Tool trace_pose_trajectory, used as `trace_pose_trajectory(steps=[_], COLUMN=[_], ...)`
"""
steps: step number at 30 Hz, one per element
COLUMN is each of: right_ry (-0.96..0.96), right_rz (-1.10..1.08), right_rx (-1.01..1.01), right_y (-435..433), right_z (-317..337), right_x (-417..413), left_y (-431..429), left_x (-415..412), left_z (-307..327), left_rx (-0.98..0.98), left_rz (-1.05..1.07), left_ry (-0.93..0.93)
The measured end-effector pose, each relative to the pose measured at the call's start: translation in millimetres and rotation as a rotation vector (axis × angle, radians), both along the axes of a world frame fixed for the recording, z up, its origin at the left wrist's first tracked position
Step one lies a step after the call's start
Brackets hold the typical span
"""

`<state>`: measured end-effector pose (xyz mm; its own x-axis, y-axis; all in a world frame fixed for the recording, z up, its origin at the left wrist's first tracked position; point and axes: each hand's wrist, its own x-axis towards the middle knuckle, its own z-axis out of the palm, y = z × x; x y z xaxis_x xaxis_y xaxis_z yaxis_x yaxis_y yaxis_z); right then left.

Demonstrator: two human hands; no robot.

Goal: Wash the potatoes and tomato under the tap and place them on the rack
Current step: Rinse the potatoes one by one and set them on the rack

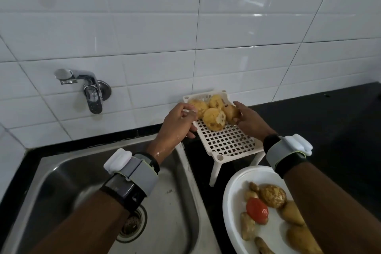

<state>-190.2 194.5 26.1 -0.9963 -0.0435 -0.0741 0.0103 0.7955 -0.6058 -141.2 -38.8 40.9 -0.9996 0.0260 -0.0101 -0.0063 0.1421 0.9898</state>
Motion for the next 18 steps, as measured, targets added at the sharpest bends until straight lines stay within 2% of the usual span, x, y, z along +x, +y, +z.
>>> trace_pose_trajectory(steps=[3, 7, 13, 15, 18], right_ry=[0.009, 0.115, 0.266, 0.267, 0.151], right_rz=[-0.017, -0.027, -0.038, -0.043, -0.052], right_rx=[-0.024, -0.030, -0.170, -0.155, -0.091], right_y=[6, 14, 30, 41, 59], right_z=[3, 13, 25, 23, 9], right_x=[6, 27, 102, 131, 162], left_y=[7, 22, 72, 89, 111], left_x=[2, 11, 39, 50, 63], left_z=[3, 8, 4, -1, -14], left_rx=[-0.032, -0.106, -0.182, -0.193, -0.214], left_rz=[-0.034, -0.123, -0.395, -0.463, -0.537], left_ry=[0.015, 0.069, 0.101, 0.106, 0.098])
